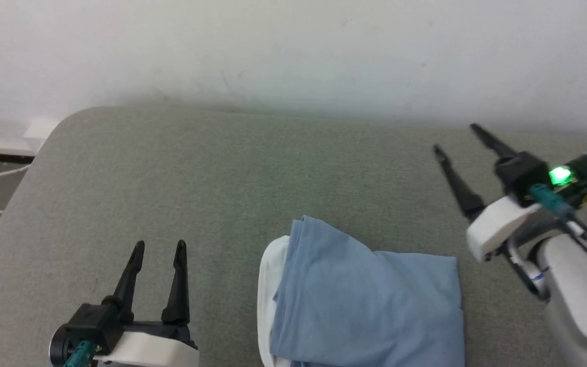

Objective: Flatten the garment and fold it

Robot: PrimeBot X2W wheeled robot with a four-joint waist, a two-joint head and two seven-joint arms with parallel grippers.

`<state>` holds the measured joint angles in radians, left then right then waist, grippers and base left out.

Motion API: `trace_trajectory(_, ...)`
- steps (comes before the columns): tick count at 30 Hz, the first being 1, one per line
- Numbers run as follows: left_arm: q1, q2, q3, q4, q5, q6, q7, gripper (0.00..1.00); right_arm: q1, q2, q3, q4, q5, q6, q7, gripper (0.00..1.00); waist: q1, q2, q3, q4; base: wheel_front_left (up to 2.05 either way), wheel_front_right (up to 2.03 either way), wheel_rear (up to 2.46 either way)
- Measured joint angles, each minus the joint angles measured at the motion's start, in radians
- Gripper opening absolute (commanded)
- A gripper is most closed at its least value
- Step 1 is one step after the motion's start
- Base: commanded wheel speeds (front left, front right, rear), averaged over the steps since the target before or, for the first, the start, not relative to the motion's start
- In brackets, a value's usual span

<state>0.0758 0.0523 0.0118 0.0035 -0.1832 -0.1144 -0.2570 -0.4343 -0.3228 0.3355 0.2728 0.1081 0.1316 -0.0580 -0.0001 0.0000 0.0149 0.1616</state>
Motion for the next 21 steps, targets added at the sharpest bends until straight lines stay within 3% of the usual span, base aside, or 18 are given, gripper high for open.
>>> trace_trajectory(7,0.001,0.0,-0.012,-0.017,-0.002,0.0,0.0,1.0,0.118,-0.008,-0.212,-0.097,-0.065,0.0,-0.076,1.0,0.0,0.0,-0.007,-0.059,0.0,0.0,0.0)
trace_trajectory(12,0.001,0.0,-0.015,-0.024,-0.002,0.001,0.0,1.0,0.269,0.08,-0.377,-0.209,-0.035,0.0,-0.104,1.0,0.0,0.0,-0.005,-0.087,0.0,0.0,0.0)
trace_trajectory(21,0.014,0.0,-0.017,-0.027,0.0,0.001,0.0,1.0,0.489,0.198,-0.431,-0.348,0.016,0.0,-0.127,1.0,0.0,0.0,-0.007,-0.109,0.0,0.0,0.0)
